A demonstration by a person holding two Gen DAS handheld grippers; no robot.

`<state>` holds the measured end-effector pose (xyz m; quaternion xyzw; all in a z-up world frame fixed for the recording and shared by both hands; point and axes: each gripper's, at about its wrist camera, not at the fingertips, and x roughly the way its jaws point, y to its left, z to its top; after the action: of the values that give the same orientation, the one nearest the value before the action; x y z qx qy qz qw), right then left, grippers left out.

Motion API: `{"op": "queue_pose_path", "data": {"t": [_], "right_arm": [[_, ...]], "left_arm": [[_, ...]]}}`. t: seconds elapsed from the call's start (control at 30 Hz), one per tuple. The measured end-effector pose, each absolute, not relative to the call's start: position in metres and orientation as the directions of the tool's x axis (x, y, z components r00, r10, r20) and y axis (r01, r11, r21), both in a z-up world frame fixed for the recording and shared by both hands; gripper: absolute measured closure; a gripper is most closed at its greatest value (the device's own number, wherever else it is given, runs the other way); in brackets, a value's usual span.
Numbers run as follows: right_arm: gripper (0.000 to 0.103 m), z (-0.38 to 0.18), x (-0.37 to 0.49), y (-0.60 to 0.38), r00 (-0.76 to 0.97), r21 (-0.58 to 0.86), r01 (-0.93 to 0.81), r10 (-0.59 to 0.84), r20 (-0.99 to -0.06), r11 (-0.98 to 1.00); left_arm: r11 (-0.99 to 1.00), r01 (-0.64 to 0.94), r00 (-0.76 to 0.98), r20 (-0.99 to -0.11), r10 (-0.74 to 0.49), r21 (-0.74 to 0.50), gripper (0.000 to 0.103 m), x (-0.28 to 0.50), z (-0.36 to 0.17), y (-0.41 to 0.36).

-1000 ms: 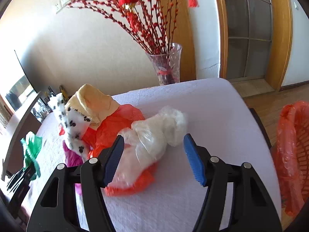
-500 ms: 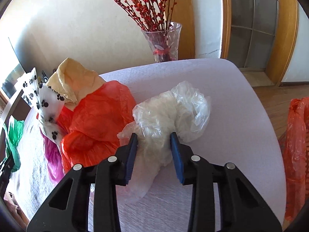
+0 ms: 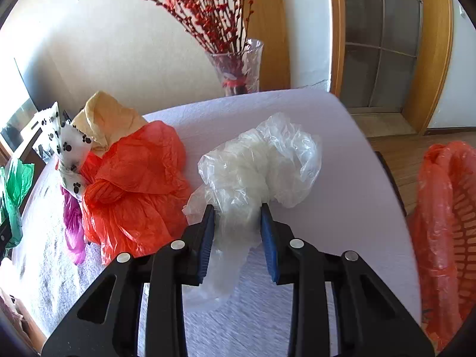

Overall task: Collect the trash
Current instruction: 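Carry both held bags over the red-lined basket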

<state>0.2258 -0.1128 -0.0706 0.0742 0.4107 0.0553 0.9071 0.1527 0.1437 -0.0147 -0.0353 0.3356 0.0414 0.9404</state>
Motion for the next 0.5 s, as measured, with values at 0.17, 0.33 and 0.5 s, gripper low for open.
{"op": "queue_pose_path", "data": {"t": [0.17, 0.33, 0.5], "right_arm": [[0.072, -0.058, 0.205, -0.140, 0.689, 0.187, -0.015, 0.146, -0.710, 0.982], [0.072, -0.049, 0.181, -0.168, 0.719, 0.195, 0.013, 0.126, -0.683, 0.981], [0.072, -0.041, 0.158, -0.185, 0.752, 0.177, 0.041, 0.086, -0.653, 0.983]], "left_arm": [[0.997, -0.061, 0.785, -0.619, 0.022, -0.041, 0.072, 0.152, -0.008, 0.122], [0.999, -0.011, 0.791, -0.611, -0.022, -0.050, 0.071, 0.151, -0.002, 0.096], [0.997, 0.047, 0.791, -0.608, -0.072, -0.057, 0.072, 0.152, -0.001, 0.068]]}}
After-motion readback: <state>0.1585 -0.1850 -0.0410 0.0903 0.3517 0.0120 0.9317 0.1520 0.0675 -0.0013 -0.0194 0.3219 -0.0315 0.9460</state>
